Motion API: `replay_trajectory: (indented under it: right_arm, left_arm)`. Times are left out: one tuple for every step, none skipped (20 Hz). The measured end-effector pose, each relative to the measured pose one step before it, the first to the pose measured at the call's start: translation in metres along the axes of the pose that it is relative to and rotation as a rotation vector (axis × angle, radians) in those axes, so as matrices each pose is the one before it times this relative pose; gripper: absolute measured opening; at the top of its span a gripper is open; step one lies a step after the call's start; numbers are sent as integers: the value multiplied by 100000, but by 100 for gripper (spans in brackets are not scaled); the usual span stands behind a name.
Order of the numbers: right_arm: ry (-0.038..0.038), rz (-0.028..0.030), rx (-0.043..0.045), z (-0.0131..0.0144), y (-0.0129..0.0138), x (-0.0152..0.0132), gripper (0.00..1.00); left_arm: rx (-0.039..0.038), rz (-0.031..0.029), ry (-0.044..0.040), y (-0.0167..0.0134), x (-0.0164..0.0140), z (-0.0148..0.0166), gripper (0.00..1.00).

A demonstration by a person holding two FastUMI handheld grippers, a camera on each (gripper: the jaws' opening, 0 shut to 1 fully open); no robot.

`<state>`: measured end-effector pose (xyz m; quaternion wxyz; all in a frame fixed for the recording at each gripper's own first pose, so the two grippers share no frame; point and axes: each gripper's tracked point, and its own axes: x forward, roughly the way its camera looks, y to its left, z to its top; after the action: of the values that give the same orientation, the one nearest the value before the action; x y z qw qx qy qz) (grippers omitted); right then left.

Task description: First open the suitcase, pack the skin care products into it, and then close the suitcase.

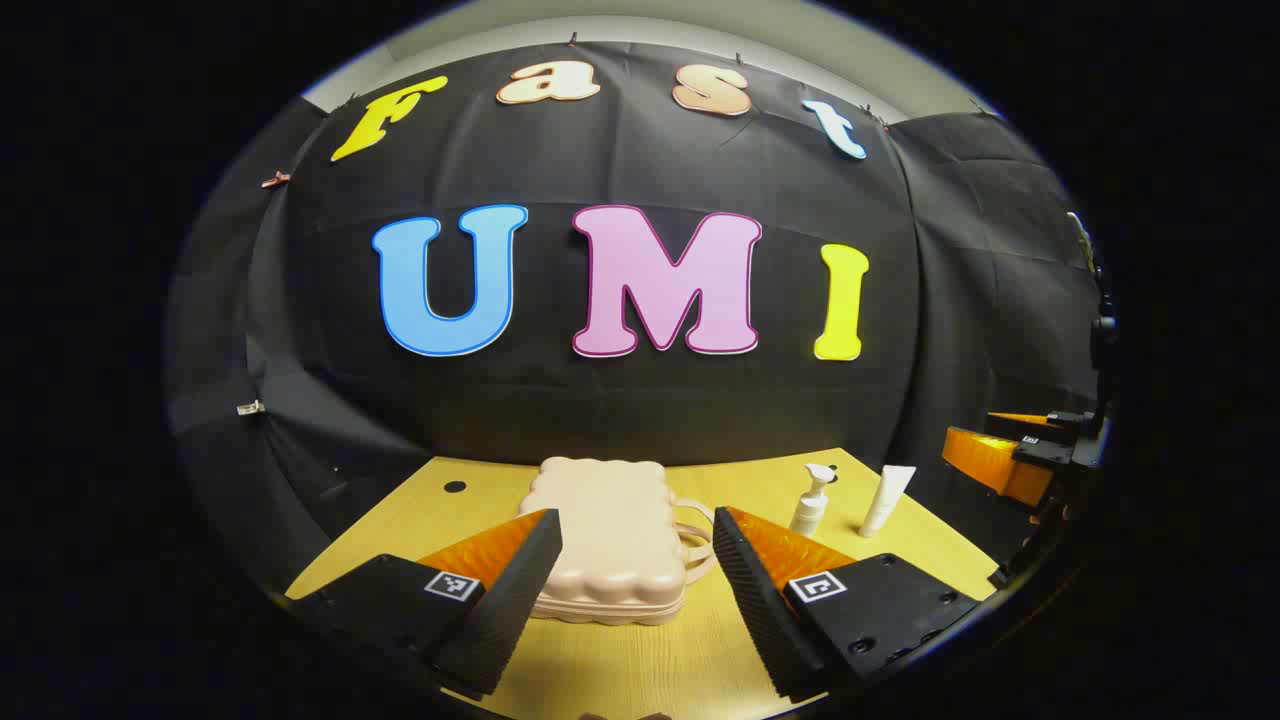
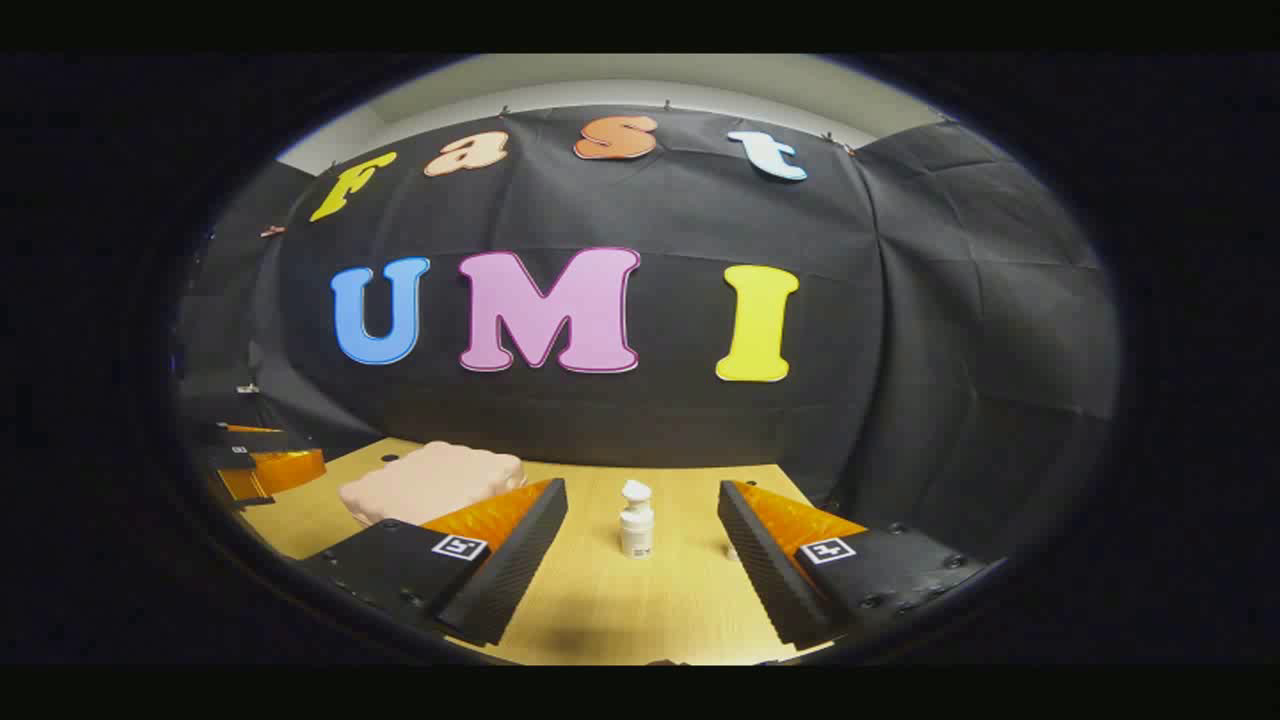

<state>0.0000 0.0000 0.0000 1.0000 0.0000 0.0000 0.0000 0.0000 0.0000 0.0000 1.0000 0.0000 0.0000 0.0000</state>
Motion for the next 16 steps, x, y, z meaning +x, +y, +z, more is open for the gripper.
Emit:
replay_trajectory:
  right_arm:
    - [523, -283, 778, -172, -62, -315, 97]
    - [346, -478, 770, -125, 19, -283, 97]
    - [416, -421, 701, -100, -31, -238, 97]
    - [142, -334, 668, -169, -110, -322, 97]
    - [71, -389, 335, 10, -32, -355, 97]
    - [-90, -324, 293, -10, -56, -214, 97]
    - [-137, -361, 151, 22, -96, -229, 97]
    - [-279, -627, 206, 67, -161, -339, 97]
    - [-556, -475, 396, 105, -119, -245, 97]
    - [-238, -344, 290, 38, -8, -163, 97]
    - [187, -430, 42, -128, -111, -141, 97]
    - [240, -282, 6, -88, -54, -174, 97]
    - [119, -182, 70, -15, -63, -102, 97]
    - [178, -262, -10, -13, -78, -134, 97]
    - [-104, -470, 132, -18, -121, -82, 97]
    - [-743, -432, 151, 232, -104, -27, 97]
  left_arm:
    - [144, -323, 288, 4, -178, -204, 96]
    - [-26, -962, 69, -217, -207, 5, 96]
    - [381, -444, 132, -160, -162, -43, 96]
    - [712, -314, -34, -64, -181, 103, 96]
    - [612, -393, -250, -108, -145, -1, 96]
    - [494, -548, -323, -121, -139, 159, 96]
    - [454, -567, -98, -169, -101, -35, 96]
    - [348, -393, -150, -94, -129, 127, 96]
    - [248, 1050, -861, 320, -122, 179, 96]
    - [-357, -4, -970, 76, -85, 309, 96]
    - [-671, -565, -222, -111, -55, -5, 96]
    - [-568, -437, 97, -64, 19, 21, 95]
    - [-365, 48, 128, 69, -91, -116, 95]
    - [-459, -86, -154, 64, -8, 50, 95]
    - [-749, -380, 324, -53, 53, -188, 95]
    - [-900, 52, 210, 84, 65, -122, 95]
